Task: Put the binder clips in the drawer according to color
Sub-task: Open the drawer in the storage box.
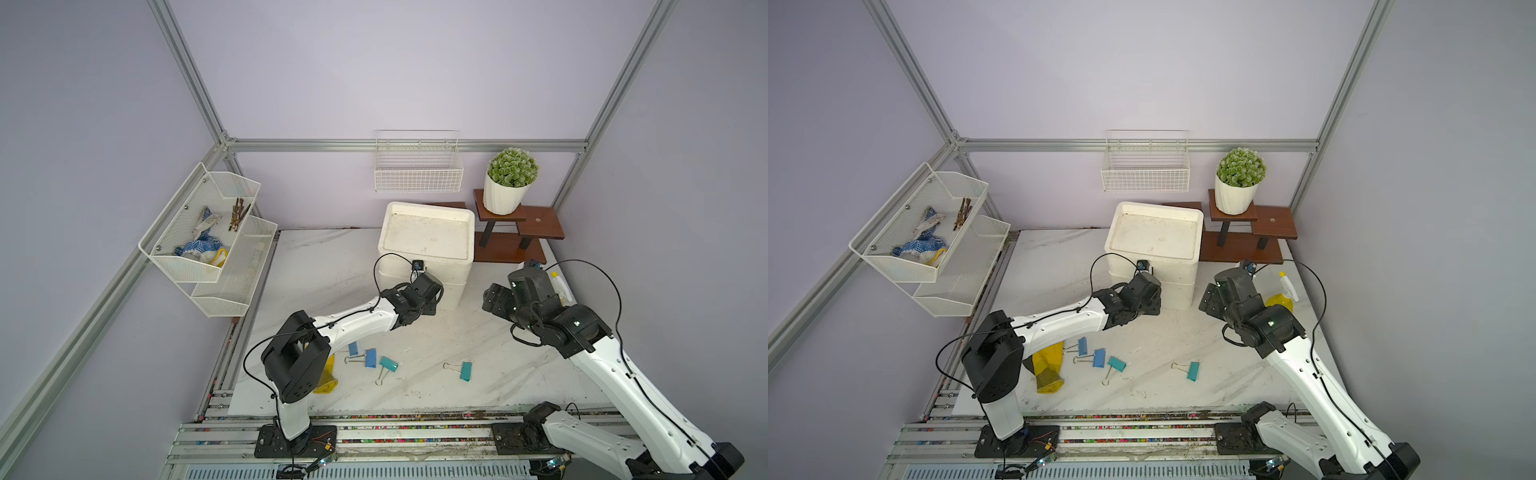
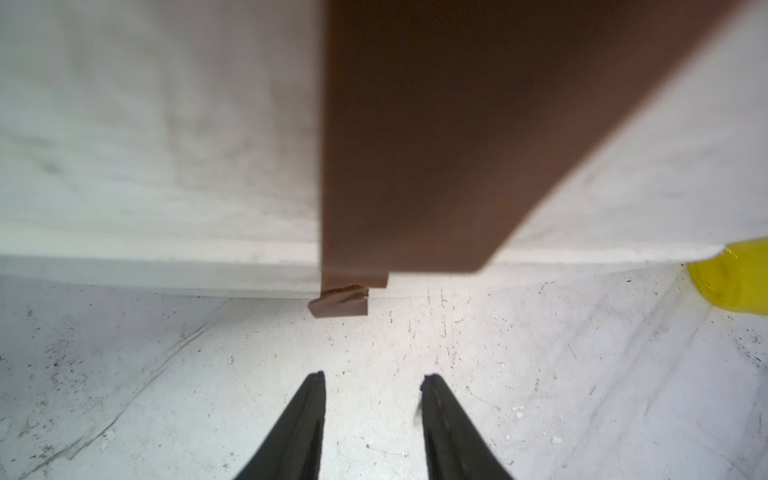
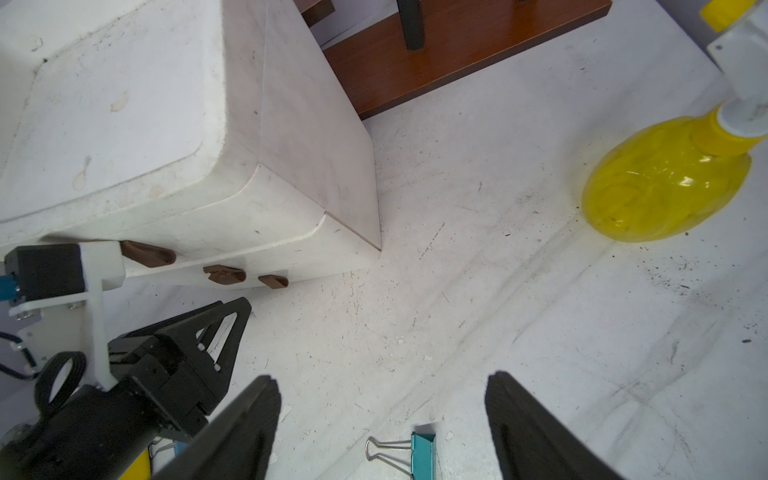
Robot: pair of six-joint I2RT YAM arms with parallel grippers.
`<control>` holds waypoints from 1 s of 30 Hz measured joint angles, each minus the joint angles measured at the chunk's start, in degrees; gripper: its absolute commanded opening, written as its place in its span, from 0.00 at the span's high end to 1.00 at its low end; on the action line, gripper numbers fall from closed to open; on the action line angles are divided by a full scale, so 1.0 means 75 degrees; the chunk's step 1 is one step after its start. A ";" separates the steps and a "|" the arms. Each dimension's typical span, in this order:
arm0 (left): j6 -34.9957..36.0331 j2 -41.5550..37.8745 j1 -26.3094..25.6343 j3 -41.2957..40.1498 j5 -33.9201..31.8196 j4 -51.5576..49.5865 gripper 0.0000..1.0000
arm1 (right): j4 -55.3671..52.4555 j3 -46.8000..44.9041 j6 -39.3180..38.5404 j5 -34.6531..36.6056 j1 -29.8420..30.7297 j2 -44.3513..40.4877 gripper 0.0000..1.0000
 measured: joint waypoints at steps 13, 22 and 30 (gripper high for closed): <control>0.0848 0.0367 -0.0358 -0.1128 -0.2040 0.3311 0.48 | 0.0003 -0.0006 -0.0082 -0.0114 -0.0035 -0.0061 0.16; 0.1174 0.0679 -0.0391 -0.1195 -0.2550 0.3713 0.78 | 0.0015 -0.0058 -0.0114 -0.0195 -0.0119 -0.0140 0.16; 0.1373 0.0676 -0.0452 -0.1349 -0.2710 0.4004 1.00 | 0.0050 -0.0213 -0.0114 -0.0256 -0.0152 -0.0166 0.16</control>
